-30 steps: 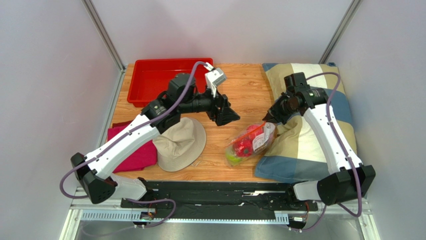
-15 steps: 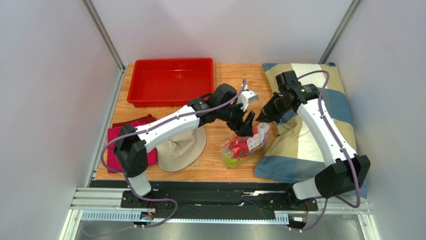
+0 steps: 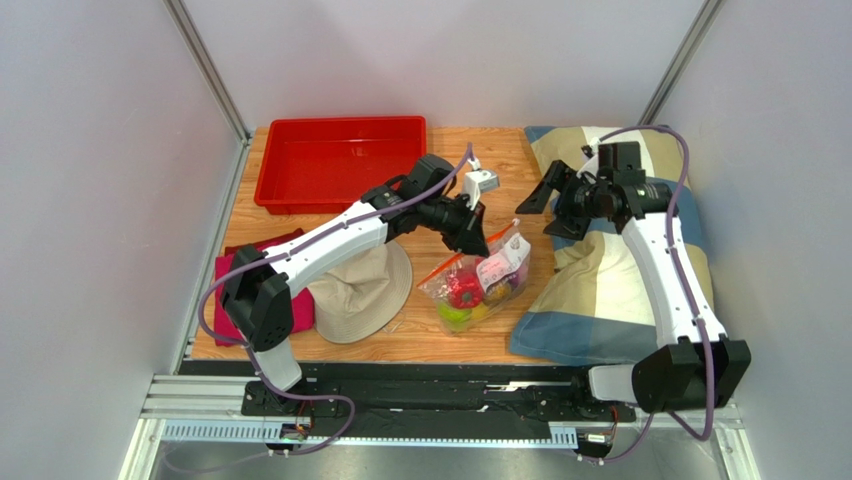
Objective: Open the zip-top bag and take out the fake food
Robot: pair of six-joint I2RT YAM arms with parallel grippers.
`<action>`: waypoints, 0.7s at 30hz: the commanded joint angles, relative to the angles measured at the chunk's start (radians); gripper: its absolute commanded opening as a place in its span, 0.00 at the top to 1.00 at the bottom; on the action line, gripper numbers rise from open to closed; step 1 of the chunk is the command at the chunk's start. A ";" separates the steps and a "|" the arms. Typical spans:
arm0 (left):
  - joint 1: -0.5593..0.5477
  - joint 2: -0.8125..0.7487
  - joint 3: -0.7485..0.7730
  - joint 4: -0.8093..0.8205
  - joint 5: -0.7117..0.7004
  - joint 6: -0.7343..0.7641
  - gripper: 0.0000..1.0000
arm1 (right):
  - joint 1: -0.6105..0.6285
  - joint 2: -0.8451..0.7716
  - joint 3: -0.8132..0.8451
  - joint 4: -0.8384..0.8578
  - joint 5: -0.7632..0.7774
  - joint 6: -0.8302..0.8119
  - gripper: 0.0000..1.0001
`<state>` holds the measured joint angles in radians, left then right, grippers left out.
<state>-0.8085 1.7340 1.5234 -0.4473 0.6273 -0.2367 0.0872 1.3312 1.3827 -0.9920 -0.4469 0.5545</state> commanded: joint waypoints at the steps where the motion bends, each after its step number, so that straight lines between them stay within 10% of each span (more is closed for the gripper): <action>1: 0.064 -0.065 -0.035 0.067 0.285 0.011 1.00 | -0.070 -0.133 -0.163 0.366 -0.308 -0.163 0.17; 6: 0.104 -0.054 -0.005 0.027 0.385 0.099 1.00 | -0.078 -0.269 -0.396 0.660 -0.432 -0.241 0.17; 21: 0.109 -0.050 0.021 0.185 0.549 -0.036 1.00 | -0.167 -0.263 -0.510 0.782 -0.756 -0.285 0.37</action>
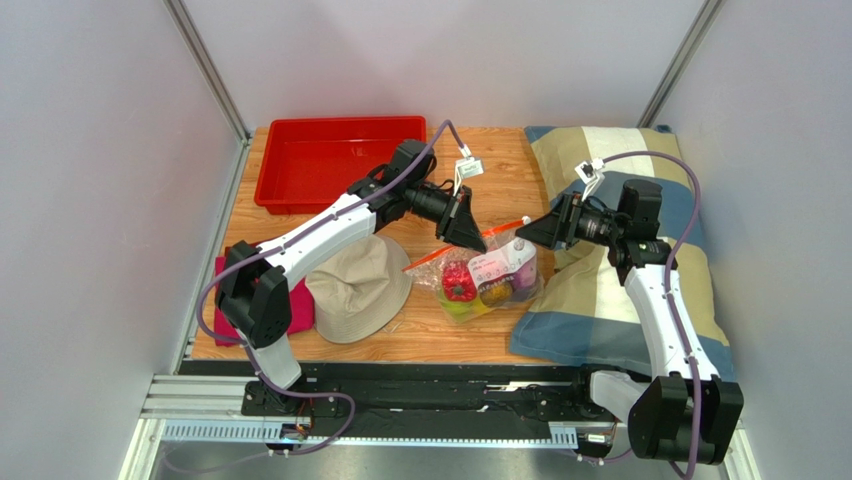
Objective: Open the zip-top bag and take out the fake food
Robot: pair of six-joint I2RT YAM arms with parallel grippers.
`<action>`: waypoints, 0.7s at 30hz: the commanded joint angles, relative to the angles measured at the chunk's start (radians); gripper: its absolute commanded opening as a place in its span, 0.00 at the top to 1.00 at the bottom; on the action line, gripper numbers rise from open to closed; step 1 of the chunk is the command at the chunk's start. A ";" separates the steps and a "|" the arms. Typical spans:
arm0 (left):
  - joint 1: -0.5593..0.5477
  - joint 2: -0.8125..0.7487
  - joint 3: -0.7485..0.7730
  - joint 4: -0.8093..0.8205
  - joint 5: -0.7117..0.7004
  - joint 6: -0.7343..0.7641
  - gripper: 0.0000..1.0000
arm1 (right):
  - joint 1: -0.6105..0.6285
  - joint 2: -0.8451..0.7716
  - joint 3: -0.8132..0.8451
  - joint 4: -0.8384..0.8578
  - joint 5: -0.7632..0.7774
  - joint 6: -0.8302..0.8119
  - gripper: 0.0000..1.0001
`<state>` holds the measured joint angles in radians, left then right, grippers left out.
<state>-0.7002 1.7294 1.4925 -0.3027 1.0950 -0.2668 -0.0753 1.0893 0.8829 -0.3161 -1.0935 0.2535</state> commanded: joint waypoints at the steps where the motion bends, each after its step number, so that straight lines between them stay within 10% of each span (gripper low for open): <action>1: -0.001 -0.047 0.051 0.040 0.079 -0.006 1.00 | -0.004 -0.023 -0.012 0.117 -0.127 0.023 0.42; 6: -0.001 -0.054 0.045 0.028 0.048 -0.015 1.00 | 0.000 -0.054 -0.048 0.244 -0.163 0.164 0.64; 10: -0.001 -0.074 0.019 0.030 0.008 -0.025 1.00 | 0.022 -0.048 -0.016 0.226 -0.181 0.187 1.00; 12: -0.002 -0.080 0.006 0.019 -0.021 -0.023 1.00 | 0.025 -0.052 0.019 0.183 -0.172 0.168 1.00; 16: -0.015 -0.082 0.055 -0.082 -0.168 0.020 0.54 | 0.028 -0.065 0.057 0.079 -0.132 0.133 1.00; 21: -0.070 -0.047 0.112 -0.088 -0.233 0.025 0.41 | 0.054 -0.071 0.051 0.066 -0.129 0.147 1.00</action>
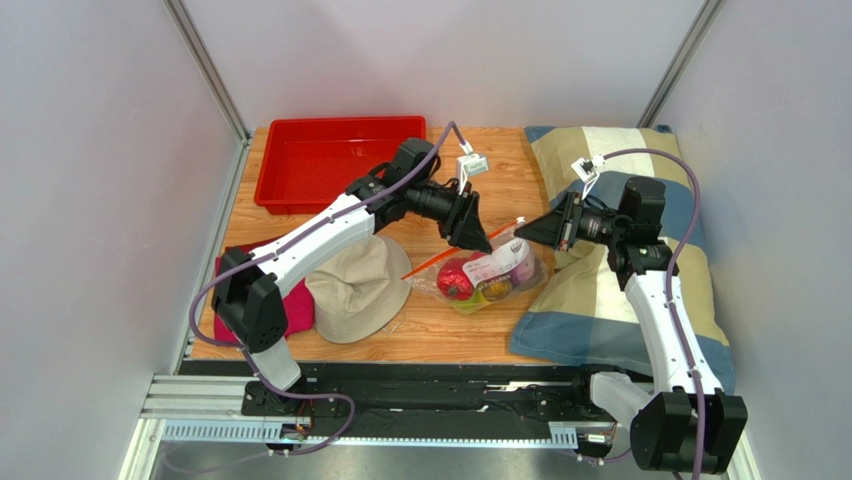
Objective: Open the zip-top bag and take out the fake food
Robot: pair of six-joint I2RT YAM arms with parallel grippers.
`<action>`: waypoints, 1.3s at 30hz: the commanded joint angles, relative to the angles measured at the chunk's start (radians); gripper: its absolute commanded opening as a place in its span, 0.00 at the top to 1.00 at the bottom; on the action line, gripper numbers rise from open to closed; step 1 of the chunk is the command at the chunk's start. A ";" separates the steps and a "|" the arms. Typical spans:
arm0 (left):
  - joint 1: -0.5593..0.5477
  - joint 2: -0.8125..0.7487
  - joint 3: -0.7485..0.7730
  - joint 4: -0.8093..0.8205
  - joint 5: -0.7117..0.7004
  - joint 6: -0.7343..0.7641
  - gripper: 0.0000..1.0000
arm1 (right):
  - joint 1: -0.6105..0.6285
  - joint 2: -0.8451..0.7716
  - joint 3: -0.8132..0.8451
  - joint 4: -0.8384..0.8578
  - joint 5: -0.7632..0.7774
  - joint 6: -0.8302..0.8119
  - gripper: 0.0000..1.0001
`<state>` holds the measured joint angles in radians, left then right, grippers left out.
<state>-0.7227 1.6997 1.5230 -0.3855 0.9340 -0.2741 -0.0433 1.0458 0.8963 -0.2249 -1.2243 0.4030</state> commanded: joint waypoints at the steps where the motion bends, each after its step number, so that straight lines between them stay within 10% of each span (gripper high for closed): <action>1: -0.063 -0.002 0.101 -0.004 -0.078 0.024 0.41 | 0.035 -0.032 0.032 -0.019 0.006 0.009 1.00; 5: -0.078 0.061 0.140 0.000 -0.100 0.018 0.53 | 0.086 -0.029 0.045 -0.030 0.009 0.005 1.00; 6: -0.080 0.069 0.146 -0.004 -0.100 0.018 0.80 | 0.092 -0.027 0.055 -0.083 0.009 -0.019 1.00; 8: -0.078 0.075 0.170 -0.041 -0.107 0.041 1.00 | 0.094 -0.026 0.085 -0.152 0.026 -0.100 0.94; 13: -0.078 0.011 0.123 -0.007 -0.103 0.073 1.00 | 0.095 -0.017 0.086 -0.241 0.059 -0.168 0.59; 23: -0.078 -0.043 0.069 0.065 0.029 0.055 1.00 | 0.100 0.000 0.041 -0.096 -0.001 -0.090 0.57; 30: -0.078 -0.048 0.065 0.113 0.066 0.021 1.00 | 0.125 -0.009 0.012 -0.082 -0.021 -0.082 0.61; 35: -0.077 -0.055 0.068 0.065 0.043 0.045 0.98 | 0.126 -0.016 -0.007 -0.028 -0.003 -0.030 1.00; 39: -0.072 -0.089 0.049 0.046 0.022 0.056 0.69 | 0.126 -0.035 -0.004 -0.034 0.029 -0.027 1.00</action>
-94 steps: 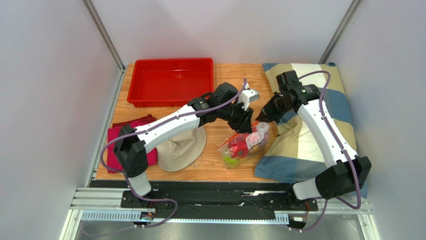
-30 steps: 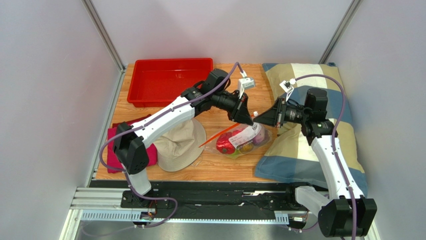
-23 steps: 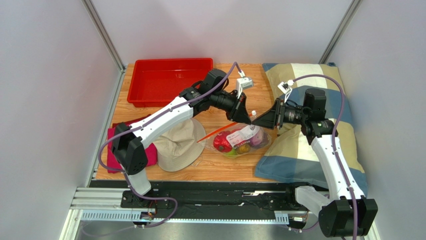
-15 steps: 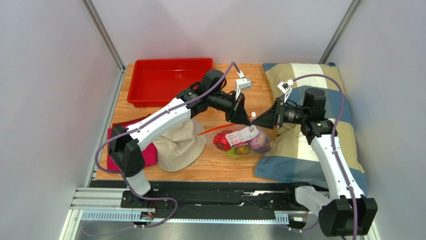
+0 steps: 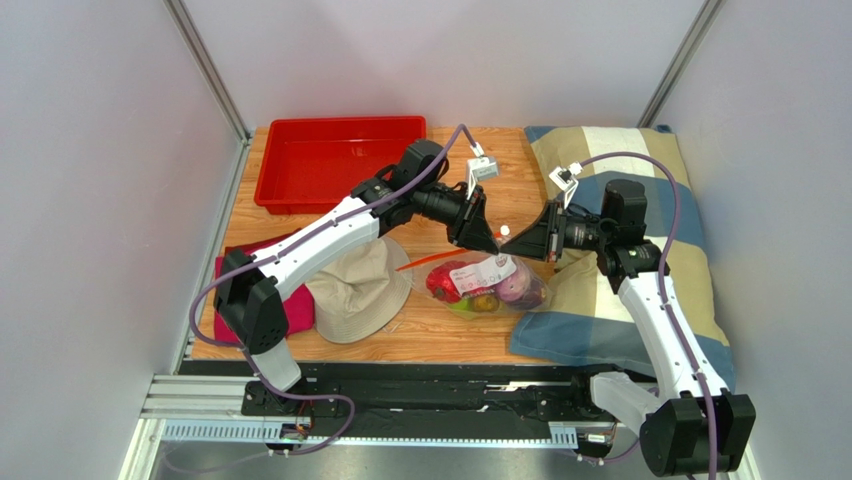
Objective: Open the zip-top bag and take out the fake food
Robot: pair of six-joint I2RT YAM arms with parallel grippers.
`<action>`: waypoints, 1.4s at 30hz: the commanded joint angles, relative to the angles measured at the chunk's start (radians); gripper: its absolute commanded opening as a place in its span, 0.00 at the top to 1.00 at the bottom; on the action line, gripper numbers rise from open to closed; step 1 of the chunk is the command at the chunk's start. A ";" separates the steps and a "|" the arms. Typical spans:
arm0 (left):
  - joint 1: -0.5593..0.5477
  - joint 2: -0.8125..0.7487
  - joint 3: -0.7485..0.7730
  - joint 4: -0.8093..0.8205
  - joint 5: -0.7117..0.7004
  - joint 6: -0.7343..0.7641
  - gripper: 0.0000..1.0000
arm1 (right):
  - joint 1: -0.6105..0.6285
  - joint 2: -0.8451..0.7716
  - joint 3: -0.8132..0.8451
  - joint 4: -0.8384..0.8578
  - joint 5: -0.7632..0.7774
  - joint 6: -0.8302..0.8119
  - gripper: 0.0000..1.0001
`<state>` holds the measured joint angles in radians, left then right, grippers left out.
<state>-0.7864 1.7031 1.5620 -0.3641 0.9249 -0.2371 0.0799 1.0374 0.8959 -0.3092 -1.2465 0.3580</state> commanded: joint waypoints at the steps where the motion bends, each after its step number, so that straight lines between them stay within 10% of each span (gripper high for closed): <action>1: -0.010 -0.106 0.004 0.036 0.034 0.013 0.65 | 0.003 -0.028 -0.002 0.048 0.051 0.018 1.00; 5: -0.008 -0.115 -0.005 0.085 0.032 -0.030 0.47 | 0.003 -0.023 0.001 0.047 0.035 0.016 1.00; 16: -0.007 -0.016 0.093 0.087 0.003 -0.079 0.49 | 0.003 -0.023 0.014 0.032 0.004 -0.001 1.00; 24: -0.007 0.015 0.136 0.036 -0.011 -0.054 0.67 | 0.004 -0.019 0.028 0.018 -0.007 -0.007 1.00; 29: -0.007 0.007 0.122 0.016 -0.029 -0.027 1.00 | 0.004 -0.008 0.032 0.054 0.010 0.019 1.00; 42: 0.052 -0.020 -0.037 -0.001 -0.101 -0.021 1.00 | 0.001 0.067 -0.077 0.415 0.274 0.440 1.00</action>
<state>-0.7471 1.7153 1.5814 -0.3279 0.8516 -0.2840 0.0868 1.0561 0.8051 -0.0505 -1.0676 0.6758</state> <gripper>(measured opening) 0.027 0.007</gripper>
